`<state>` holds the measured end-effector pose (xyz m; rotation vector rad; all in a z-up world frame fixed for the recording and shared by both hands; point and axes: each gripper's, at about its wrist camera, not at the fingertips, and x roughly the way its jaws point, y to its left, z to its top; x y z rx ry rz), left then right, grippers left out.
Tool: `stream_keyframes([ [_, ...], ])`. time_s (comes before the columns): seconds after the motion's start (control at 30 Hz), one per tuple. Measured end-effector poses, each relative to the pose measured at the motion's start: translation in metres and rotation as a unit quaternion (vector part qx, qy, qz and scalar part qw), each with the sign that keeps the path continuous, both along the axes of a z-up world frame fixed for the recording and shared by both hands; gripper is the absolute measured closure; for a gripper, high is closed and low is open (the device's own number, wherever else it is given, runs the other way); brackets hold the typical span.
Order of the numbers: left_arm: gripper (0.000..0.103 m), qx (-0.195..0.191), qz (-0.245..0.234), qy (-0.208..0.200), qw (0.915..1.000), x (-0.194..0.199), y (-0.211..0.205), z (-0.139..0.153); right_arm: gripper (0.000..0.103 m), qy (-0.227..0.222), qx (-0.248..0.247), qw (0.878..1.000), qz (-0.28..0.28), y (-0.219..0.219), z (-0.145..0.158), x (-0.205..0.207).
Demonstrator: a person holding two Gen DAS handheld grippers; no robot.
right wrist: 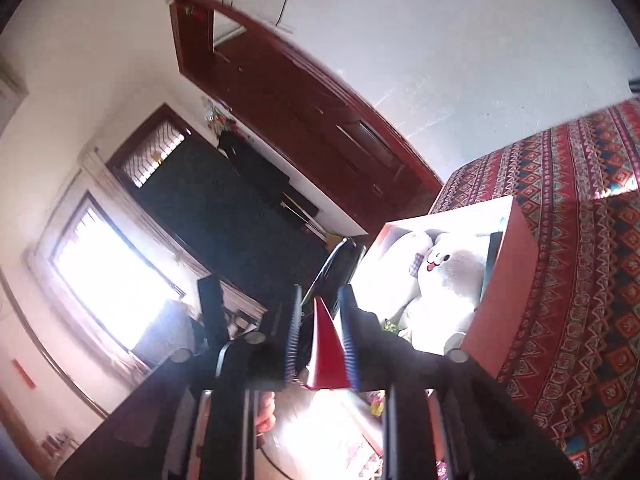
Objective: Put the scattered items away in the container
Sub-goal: 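Carry the pencil case and red piece into the pink box and open both grippers, then move both tools back over the bed toward the silver bulb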
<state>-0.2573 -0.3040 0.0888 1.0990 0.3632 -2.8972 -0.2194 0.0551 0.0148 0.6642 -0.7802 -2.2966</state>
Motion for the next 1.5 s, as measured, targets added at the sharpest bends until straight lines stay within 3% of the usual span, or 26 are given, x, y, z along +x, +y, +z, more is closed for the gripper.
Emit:
stream_keyframes([
  [0.03, 0.017, 0.004, 0.012, 0.013, 0.9998, 0.005, -0.01, 0.005, 0.016, 0.01, 0.009, 1.0, -0.011, -0.006, 0.002, 0.002],
  [0.07, 0.013, 0.011, 0.023, 0.025, 0.9994, 0.01, -0.02, 0.01, 0.013, 0.021, 0.012, 1.0, -0.014, -0.008, 0.005, 0.005],
  [0.1, 0.008, 0.021, 0.033, 0.035, 0.9986, 0.014, -0.028, 0.014, 0.013, 0.029, 0.015, 0.999, -0.011, -0.01, 0.007, 0.007],
  [0.17, 0.008, 0.038, 0.048, 0.044, 0.9972, 0.021, -0.039, 0.019, 0.014, 0.032, 0.013, 0.999, -0.018, -0.006, 0.008, 0.011],
  [0.3, 0.008, 0.042, 0.048, 0.029, 0.9975, 0.023, -0.043, 0.016, 0.014, 0.028, -0.005, 0.999, -0.042, 0.018, 0.011, 0.023],
  [0.4, 0.008, -0.014, 0.03, -0.022, 0.9992, 0.022, -0.017, 0.004, 0.014, 0.029, -0.011, 0.997, -0.07, 0.048, 0.014, 0.037],
  [0.5, 0.008, -0.083, 0.034, -0.063, 0.994, 0.038, 0.002, -0.005, 0.014, 0.023, -0.02, 0.995, -0.09, 0.08, 0.01, 0.052],
  [0.57, 0.008, -0.1, 0.025, -0.057, 0.993, 0.061, 0.006, 0.0, 0.014, 0.02, -0.02, 0.994, -0.103, 0.1, 0.004, 0.066],
  [0.77, 0.008, -0.102, 0.019, -0.045, 0.9936, 0.123, 0.001, -0.002, 0.014, 0.008, 0.01, 0.989, -0.145, 0.15, -0.028, 0.101],
  [0.9, 0.008, -0.16, 0.054, -0.074, 0.9828, 0.136, 0.004, -0.026, 0.014, -0.023, 0.001, 0.979, -0.2, 0.188, -0.061, 0.113],
  [1.0, 0.008, -0.188, 0.07, -0.104, 0.9742, 0.128, 0.003, -0.048, 0.015, -0.046, -0.042, 0.976, -0.208, 0.211, -0.076, 0.112],
  [1.13, 0.008, -0.207, 0.094, -0.116, 0.9668, 0.11, 0.001, -0.059, 0.015, -0.041, -0.038, 0.975, -0.217, 0.217, -0.076, 0.113],
  [1.5, 0.008, -0.213, 0.098, -0.131, 0.9633, 0.037, -0.004, -0.064, 0.015, -0.056, -0.05, 0.974, -0.212, 0.225, -0.089, 0.111],
])
